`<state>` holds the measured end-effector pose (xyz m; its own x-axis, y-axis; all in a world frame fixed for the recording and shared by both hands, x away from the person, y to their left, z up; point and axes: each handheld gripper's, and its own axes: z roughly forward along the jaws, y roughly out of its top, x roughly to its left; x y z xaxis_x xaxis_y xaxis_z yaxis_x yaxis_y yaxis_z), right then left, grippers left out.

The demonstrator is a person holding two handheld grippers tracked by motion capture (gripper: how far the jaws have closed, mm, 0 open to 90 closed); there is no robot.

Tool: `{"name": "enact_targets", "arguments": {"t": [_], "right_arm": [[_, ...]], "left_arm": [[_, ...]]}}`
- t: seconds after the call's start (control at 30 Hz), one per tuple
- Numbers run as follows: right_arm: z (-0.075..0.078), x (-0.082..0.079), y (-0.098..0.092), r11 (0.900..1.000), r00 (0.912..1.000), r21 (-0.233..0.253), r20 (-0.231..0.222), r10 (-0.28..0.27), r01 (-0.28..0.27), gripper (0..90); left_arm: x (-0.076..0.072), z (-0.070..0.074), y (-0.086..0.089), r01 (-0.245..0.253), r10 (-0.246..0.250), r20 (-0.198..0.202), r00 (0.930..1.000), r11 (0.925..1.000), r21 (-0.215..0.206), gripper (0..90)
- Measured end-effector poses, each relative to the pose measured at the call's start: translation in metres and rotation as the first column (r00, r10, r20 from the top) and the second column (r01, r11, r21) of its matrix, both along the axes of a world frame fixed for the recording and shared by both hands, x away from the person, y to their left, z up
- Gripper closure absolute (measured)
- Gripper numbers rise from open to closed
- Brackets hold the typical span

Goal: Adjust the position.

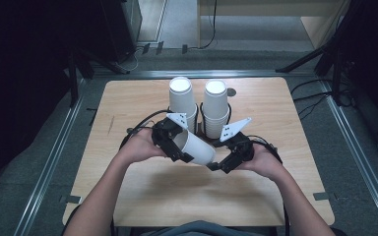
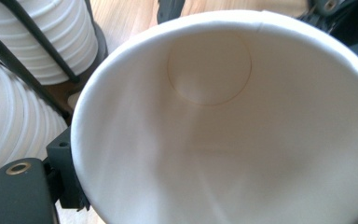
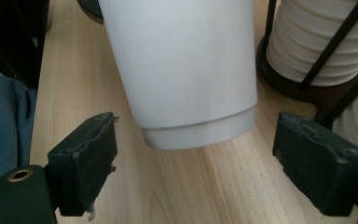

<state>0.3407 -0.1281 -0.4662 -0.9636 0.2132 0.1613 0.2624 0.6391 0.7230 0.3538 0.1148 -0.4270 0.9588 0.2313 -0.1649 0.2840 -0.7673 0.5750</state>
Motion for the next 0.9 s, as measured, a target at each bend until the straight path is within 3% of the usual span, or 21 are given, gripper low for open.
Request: {"name": "enact_targets", "arguments": {"t": [0.1,0.17,0.2,0.3,0.37,0.77,0.83,0.9], "right_arm": [[0.0,0.001,-0.001,1.0,1.0,0.003,0.002,-0.006,0.006,14.3],[-0.001,0.002,-0.002,1.0,0.9999,0.0,0.002,-0.016,0.016,14.3],[-0.001,0.002,-0.002,1.0,0.9999,-0.001,0.002,-0.013,0.013,14.3],[-0.002,0.002,-0.001,1.0,1.0,-0.008,0.003,-0.006,0.006,14.3],[-0.002,0.002,0.0,1.0,1.0,-0.015,0.003,-0.008,0.009,14.4],[-0.008,0.002,0.01,1.0,0.9998,-0.024,0.018,0.0,0.001,14.4],[-0.01,0.003,0.012,1.0,0.9999,-0.028,0.012,0.005,-0.005,15.2],[-0.012,0.004,0.014,0.999,0.9997,-0.041,0.018,0.014,-0.013,15.1]], "left_arm": [[0.001,-0.002,-0.002,-0.005,0.005,0.004,1.0,0.9997,0.024,11.5],[0.002,-0.005,-0.006,0.001,-0.002,0.019,0.9998,0.9965,0.083,11.5],[0.002,-0.005,-0.006,0.001,-0.002,0.019,0.9998,0.9965,0.083,11.5],[0.003,-0.008,-0.011,0.003,-0.007,0.027,0.9996,0.9886,0.15,11.5],[0.005,-0.008,-0.014,0.003,-0.009,0.031,0.9995,0.9849,0.173,11.5],[0.01,-0.006,-0.031,0.04,-0.041,-0.002,0.9992,0.9719,0.232,11.4],[0.014,-0.006,-0.035,0.052,-0.044,-0.04,0.9982,0.9707,0.235,11.4],[0.015,-0.008,-0.038,0.046,-0.034,-0.052,0.998,0.9695,0.241,11.3]]}}
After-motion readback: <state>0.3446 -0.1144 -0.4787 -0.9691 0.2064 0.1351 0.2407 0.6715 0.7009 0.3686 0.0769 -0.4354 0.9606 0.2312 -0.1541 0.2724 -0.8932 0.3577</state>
